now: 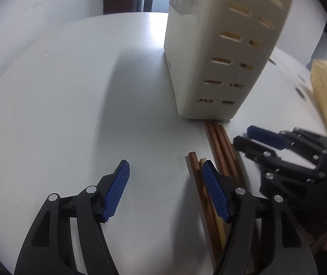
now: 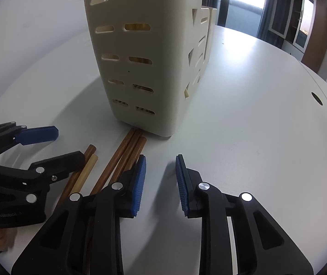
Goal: Organize utensils
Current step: 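Close the left tool on a dark brown chopstick, then close the right tool on a dark chopstick while the left tool holds its chopstick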
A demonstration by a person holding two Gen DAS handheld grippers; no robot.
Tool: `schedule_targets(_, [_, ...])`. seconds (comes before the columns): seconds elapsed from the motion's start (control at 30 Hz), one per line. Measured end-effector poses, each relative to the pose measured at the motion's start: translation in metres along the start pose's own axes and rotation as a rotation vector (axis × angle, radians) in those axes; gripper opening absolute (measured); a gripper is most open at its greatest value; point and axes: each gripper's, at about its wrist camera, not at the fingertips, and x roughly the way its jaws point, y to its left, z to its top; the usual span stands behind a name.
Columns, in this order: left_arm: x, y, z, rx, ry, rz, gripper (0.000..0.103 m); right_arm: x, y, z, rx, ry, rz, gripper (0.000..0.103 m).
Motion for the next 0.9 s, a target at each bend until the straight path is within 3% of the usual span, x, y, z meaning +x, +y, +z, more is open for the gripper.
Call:
schedule_targets(0.07, [0.004,-0.006,-0.006,0.048,-0.009,0.07,0.067,0.001,-0.002,0.002,-0.001,0.0,-0.001,0.027])
schedule_targets(0.23, [0.003,-0.007,-0.007,0.052,-0.016,0.063,0.064,-0.001,0.004,0.001,-0.012,-0.001,-0.015,0.027])
schedule_targets(0.27, [0.003,-0.007,-0.007,0.057,-0.02,0.061,0.059,-0.002,0.006,0.001,-0.017,-0.002,-0.019,0.027])
schedule_targets(0.33, [0.002,-0.012,-0.008,0.062,-0.024,0.058,0.034,-0.003,0.01,0.0,-0.016,-0.003,-0.005,0.022])
schedule_targets(0.37, [0.001,-0.013,-0.008,0.059,-0.025,0.058,0.03,-0.003,0.009,0.0,-0.008,-0.002,0.013,0.012])
schedule_targets(0.43, [0.004,-0.012,-0.005,0.049,-0.025,0.057,0.016,-0.004,0.006,0.001,0.015,-0.006,0.008,0.012])
schedule_targets(0.53, [0.003,-0.006,-0.003,0.03,-0.026,0.043,0.012,-0.006,0.002,0.007,0.056,-0.015,0.049,0.012])
schedule_targets(0.7, [0.002,-0.002,-0.002,0.044,-0.031,0.055,0.012,0.005,0.008,0.016,0.036,0.014,0.041,0.012])
schedule_targets(0.9, [0.0,-0.003,-0.002,0.051,-0.031,0.061,0.012,0.002,0.007,0.019,0.061,-0.004,0.052,0.023])
